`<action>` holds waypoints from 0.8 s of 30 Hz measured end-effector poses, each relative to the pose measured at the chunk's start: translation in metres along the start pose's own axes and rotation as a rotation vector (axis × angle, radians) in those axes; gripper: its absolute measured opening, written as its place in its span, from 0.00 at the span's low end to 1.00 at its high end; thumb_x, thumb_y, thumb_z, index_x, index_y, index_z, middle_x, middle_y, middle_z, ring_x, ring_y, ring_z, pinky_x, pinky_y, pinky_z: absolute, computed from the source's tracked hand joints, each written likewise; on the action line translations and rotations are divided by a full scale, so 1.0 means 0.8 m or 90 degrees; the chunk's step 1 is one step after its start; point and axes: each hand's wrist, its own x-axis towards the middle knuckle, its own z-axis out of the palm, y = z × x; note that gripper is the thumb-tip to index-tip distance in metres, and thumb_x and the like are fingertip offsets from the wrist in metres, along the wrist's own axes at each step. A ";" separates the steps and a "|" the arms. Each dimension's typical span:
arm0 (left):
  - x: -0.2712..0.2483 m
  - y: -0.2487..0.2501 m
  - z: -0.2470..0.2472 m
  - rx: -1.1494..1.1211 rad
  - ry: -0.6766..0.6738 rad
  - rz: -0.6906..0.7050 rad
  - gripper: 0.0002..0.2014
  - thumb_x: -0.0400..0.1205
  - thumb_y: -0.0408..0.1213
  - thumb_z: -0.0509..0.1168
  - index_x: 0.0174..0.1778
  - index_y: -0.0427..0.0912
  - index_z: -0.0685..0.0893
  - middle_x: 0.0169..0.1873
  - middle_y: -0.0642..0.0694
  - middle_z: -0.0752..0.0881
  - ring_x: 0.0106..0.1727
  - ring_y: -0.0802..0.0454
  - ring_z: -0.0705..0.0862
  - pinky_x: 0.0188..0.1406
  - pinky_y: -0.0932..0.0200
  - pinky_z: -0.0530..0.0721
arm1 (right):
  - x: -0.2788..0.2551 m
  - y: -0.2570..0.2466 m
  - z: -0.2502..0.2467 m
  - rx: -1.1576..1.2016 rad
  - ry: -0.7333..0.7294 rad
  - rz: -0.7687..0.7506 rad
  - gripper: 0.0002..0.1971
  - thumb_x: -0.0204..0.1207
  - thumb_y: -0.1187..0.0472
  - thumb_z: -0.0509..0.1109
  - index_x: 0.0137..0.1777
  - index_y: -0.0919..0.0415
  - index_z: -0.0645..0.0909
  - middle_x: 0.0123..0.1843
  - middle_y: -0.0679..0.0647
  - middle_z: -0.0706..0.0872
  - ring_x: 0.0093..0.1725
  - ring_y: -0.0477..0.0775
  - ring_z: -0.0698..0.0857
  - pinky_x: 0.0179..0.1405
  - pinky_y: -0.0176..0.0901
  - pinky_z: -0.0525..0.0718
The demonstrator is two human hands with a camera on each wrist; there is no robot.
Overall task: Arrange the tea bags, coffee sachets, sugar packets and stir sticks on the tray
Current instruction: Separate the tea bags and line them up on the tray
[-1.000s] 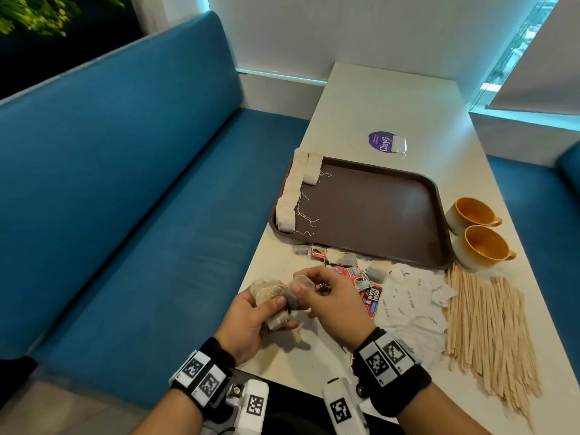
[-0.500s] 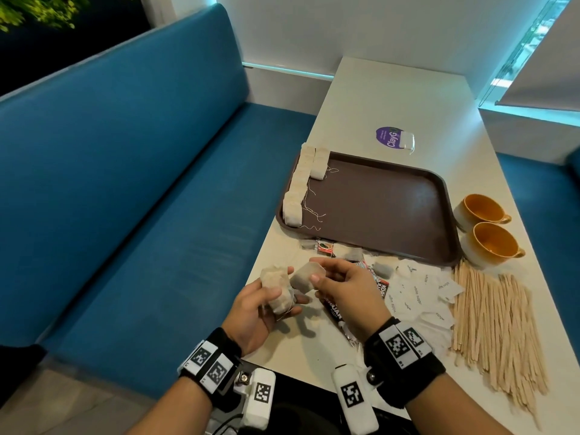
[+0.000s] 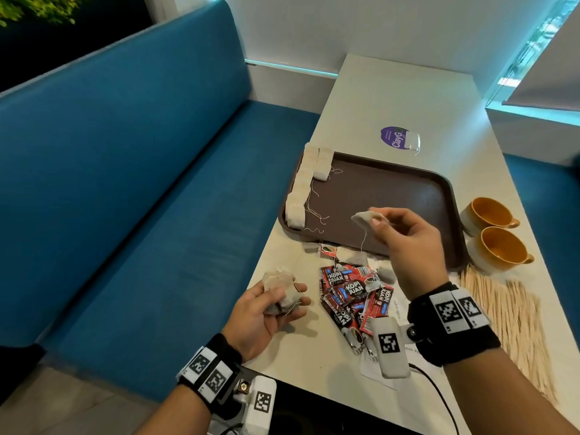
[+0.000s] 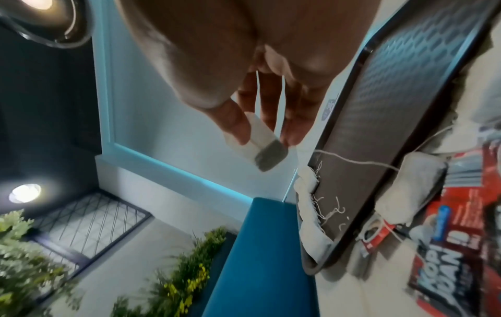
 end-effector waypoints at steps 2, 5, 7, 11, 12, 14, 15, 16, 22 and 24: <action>0.000 0.000 0.000 0.005 0.006 -0.008 0.24 0.80 0.31 0.67 0.72 0.26 0.76 0.65 0.22 0.83 0.59 0.25 0.87 0.46 0.46 0.93 | 0.003 0.004 0.008 -0.049 -0.103 0.050 0.04 0.79 0.67 0.76 0.51 0.60 0.90 0.47 0.55 0.94 0.48 0.55 0.93 0.51 0.47 0.91; 0.001 0.001 0.002 0.010 0.009 -0.017 0.25 0.79 0.32 0.68 0.72 0.26 0.75 0.64 0.21 0.83 0.58 0.25 0.88 0.44 0.46 0.92 | 0.007 0.014 0.024 -0.167 -0.287 0.116 0.03 0.80 0.66 0.76 0.52 0.61 0.89 0.47 0.60 0.94 0.44 0.59 0.93 0.49 0.51 0.93; 0.002 0.000 0.001 0.008 0.007 -0.020 0.26 0.78 0.31 0.68 0.72 0.26 0.75 0.64 0.21 0.83 0.58 0.23 0.87 0.45 0.45 0.92 | 0.018 0.020 0.037 -0.228 -0.341 0.124 0.03 0.80 0.65 0.76 0.52 0.61 0.89 0.45 0.61 0.94 0.40 0.59 0.92 0.47 0.51 0.93; 0.004 0.001 0.000 0.010 0.006 -0.033 0.25 0.78 0.31 0.68 0.72 0.27 0.76 0.61 0.23 0.85 0.58 0.24 0.87 0.44 0.44 0.92 | 0.083 0.036 0.060 -0.217 -0.322 0.120 0.03 0.80 0.67 0.76 0.50 0.60 0.90 0.41 0.57 0.94 0.34 0.56 0.89 0.46 0.53 0.93; 0.005 0.002 -0.001 0.012 0.003 -0.038 0.25 0.78 0.31 0.69 0.72 0.27 0.76 0.61 0.23 0.85 0.58 0.25 0.87 0.44 0.44 0.92 | 0.108 0.043 0.065 -0.211 -0.298 0.120 0.04 0.80 0.68 0.76 0.50 0.60 0.91 0.42 0.57 0.94 0.34 0.57 0.89 0.48 0.55 0.93; 0.005 0.004 -0.001 0.012 0.002 -0.049 0.25 0.78 0.31 0.69 0.71 0.27 0.77 0.61 0.24 0.85 0.59 0.24 0.87 0.43 0.43 0.92 | 0.159 0.054 0.073 -0.216 -0.254 0.114 0.04 0.80 0.69 0.75 0.49 0.61 0.91 0.45 0.62 0.94 0.35 0.58 0.88 0.51 0.58 0.91; 0.005 0.005 -0.001 0.011 0.003 -0.054 0.25 0.78 0.31 0.70 0.71 0.27 0.77 0.61 0.23 0.85 0.59 0.24 0.87 0.42 0.43 0.92 | 0.183 0.059 0.077 -0.229 -0.245 0.116 0.05 0.80 0.70 0.75 0.49 0.62 0.91 0.45 0.64 0.93 0.34 0.56 0.87 0.51 0.58 0.91; 0.005 0.005 0.000 0.008 0.002 -0.058 0.25 0.78 0.31 0.70 0.71 0.28 0.78 0.60 0.23 0.85 0.60 0.23 0.87 0.42 0.42 0.92 | 0.205 0.064 0.080 -0.245 -0.244 0.123 0.05 0.80 0.70 0.75 0.48 0.61 0.91 0.44 0.64 0.93 0.32 0.53 0.87 0.50 0.57 0.91; 0.005 0.007 -0.001 0.015 -0.002 -0.092 0.26 0.76 0.30 0.72 0.71 0.29 0.78 0.61 0.18 0.83 0.54 0.24 0.88 0.38 0.42 0.92 | 0.282 0.082 0.102 -0.313 -0.209 0.120 0.06 0.80 0.65 0.76 0.44 0.53 0.88 0.35 0.53 0.87 0.30 0.46 0.83 0.29 0.37 0.84; 0.007 0.006 -0.003 0.015 0.005 -0.096 0.26 0.75 0.31 0.73 0.70 0.29 0.80 0.61 0.19 0.83 0.57 0.23 0.87 0.40 0.40 0.91 | 0.297 0.084 0.111 -0.305 -0.187 0.104 0.03 0.80 0.64 0.77 0.46 0.56 0.89 0.34 0.52 0.86 0.29 0.45 0.80 0.28 0.35 0.83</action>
